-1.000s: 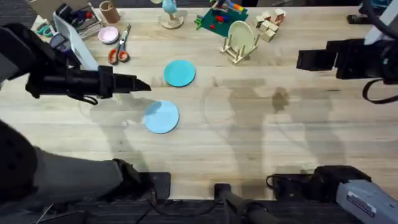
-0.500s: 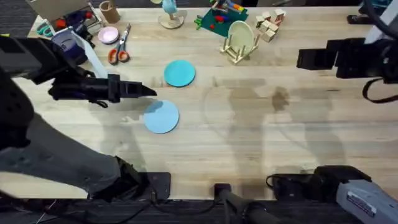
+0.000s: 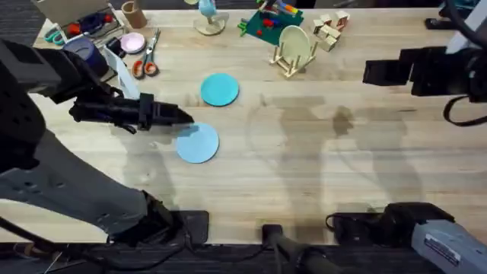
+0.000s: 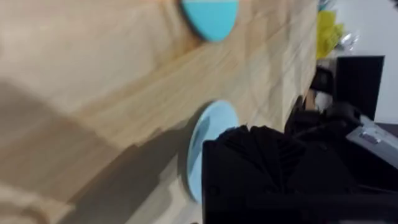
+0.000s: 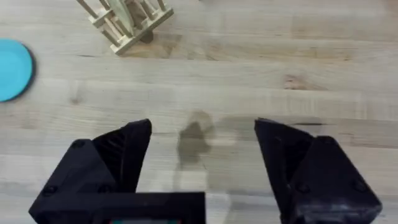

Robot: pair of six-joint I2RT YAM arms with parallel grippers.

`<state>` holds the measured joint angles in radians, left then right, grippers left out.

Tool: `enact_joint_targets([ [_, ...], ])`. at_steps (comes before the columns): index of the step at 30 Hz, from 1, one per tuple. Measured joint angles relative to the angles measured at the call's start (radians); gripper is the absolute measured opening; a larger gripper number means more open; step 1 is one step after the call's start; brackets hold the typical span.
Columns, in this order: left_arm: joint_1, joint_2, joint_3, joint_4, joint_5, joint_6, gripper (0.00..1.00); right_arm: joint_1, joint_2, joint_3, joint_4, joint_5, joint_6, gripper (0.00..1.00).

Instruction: Pick up the plates from the table one by one and place each into a slot on the dish rack.

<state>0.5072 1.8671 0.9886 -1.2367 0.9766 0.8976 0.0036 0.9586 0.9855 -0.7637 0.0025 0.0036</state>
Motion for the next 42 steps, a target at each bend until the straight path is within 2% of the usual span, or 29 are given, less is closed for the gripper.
enact_joint_targets([
  [4,0.000,0.000,-0.001,-0.003,-0.089,-0.032,0.041,0.000,0.000,0.000,0.000,0.000,0.000,0.996],
  [12,0.000,0.000,-0.001,0.018,-0.161,-0.049,0.040,0.000,0.000,0.000,0.000,0.000,0.000,0.995],
  [26,0.000,0.002,-0.001,0.063,-0.163,-0.053,0.040,0.000,0.000,0.000,0.009,0.000,0.000,0.996],
  [30,0.000,0.041,-0.001,0.054,-0.158,-0.056,0.041,0.000,0.000,0.000,0.029,0.000,0.000,0.996],
  [37,0.002,0.129,0.013,0.048,-0.128,-0.190,0.040,0.000,0.000,0.000,0.030,0.000,0.000,0.996],
  [42,-0.001,0.141,0.027,0.037,-0.129,-0.199,0.039,0.000,0.000,0.000,0.030,0.000,0.000,0.996],
])
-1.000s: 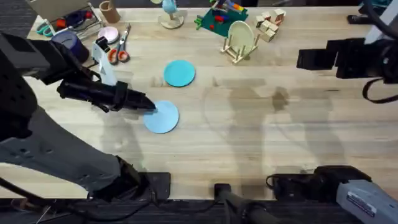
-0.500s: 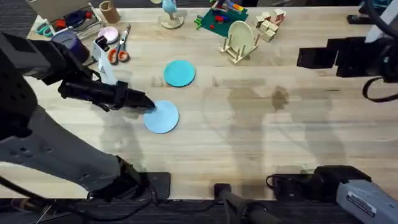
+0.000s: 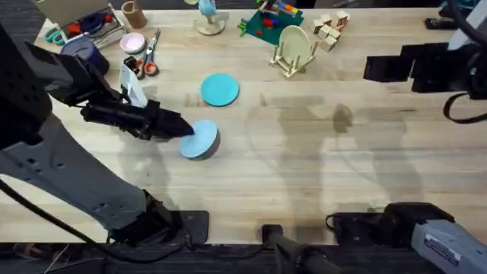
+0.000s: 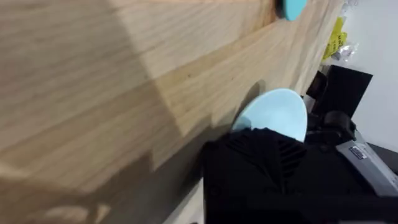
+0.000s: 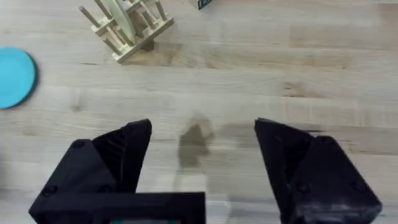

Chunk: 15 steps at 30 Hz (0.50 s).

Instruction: Pick up the plates from the table one by one and place each into a slot on the dish rack.

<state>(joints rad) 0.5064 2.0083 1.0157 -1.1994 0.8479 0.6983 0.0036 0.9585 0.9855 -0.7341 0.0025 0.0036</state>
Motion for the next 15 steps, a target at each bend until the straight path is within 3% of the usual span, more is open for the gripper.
enact_joint_targets([
  [15,0.000,0.000,0.000,0.000,0.000,-0.001,0.039,0.000,0.000,0.000,0.000,-0.008,0.010,0.996],
])
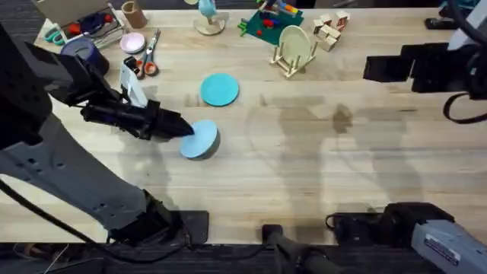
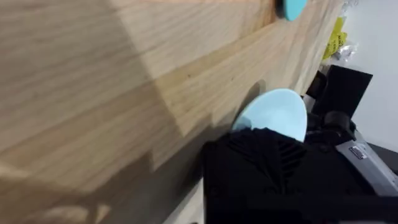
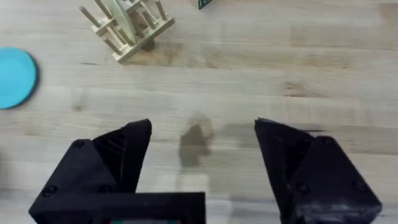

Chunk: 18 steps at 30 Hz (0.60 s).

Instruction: Pick up the plates from the table one by one and place each into a slot on the dish rack.

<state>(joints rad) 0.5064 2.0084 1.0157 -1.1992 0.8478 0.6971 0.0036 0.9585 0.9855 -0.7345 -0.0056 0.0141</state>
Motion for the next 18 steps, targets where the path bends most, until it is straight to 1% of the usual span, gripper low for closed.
enact_joint_targets([
  [3,0.000,0.000,0.000,0.000,0.000,0.000,0.039,0.000,0.001,0.000,-0.001,-0.065,0.046,0.996],
  [5,0.000,0.000,0.000,0.000,0.000,0.000,0.039,0.003,0.011,0.000,-0.001,-0.135,0.081,0.996],
  [8,0.000,0.000,0.000,0.000,0.000,-0.001,0.039,0.030,0.047,0.000,0.001,-0.202,0.116,0.996],
  [12,0.000,0.000,0.000,0.000,0.000,-0.001,0.039,0.096,0.106,0.000,0.048,-0.247,0.155,0.996],
  [18,0.000,0.000,0.000,0.000,0.000,-0.001,0.038,0.221,0.175,0.000,0.129,-0.273,0.265,0.996],
])
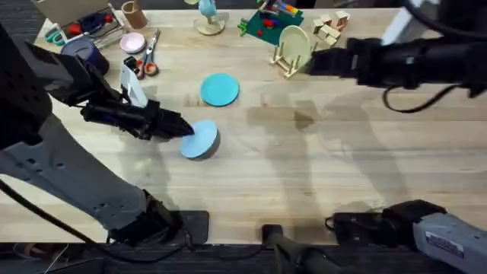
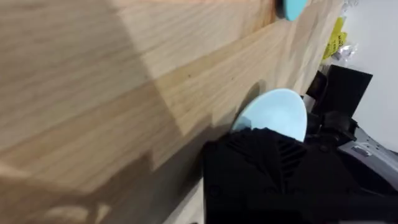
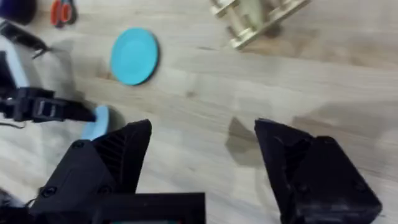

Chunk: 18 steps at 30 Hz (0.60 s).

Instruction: Pick up the plates from the table one by one and place each into a slot on the dish rack.

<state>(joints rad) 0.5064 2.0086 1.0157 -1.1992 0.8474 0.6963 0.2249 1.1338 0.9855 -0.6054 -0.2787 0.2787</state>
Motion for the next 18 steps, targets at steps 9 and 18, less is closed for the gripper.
enact_joint_targets([
  [9,0.000,0.000,0.000,0.000,0.000,0.000,0.039,0.151,0.163,0.000,0.105,-0.008,0.174,0.996],
  [18,0.000,0.000,0.000,0.000,0.000,-0.001,0.039,0.261,0.353,0.000,0.282,-0.081,0.296,0.996],
])
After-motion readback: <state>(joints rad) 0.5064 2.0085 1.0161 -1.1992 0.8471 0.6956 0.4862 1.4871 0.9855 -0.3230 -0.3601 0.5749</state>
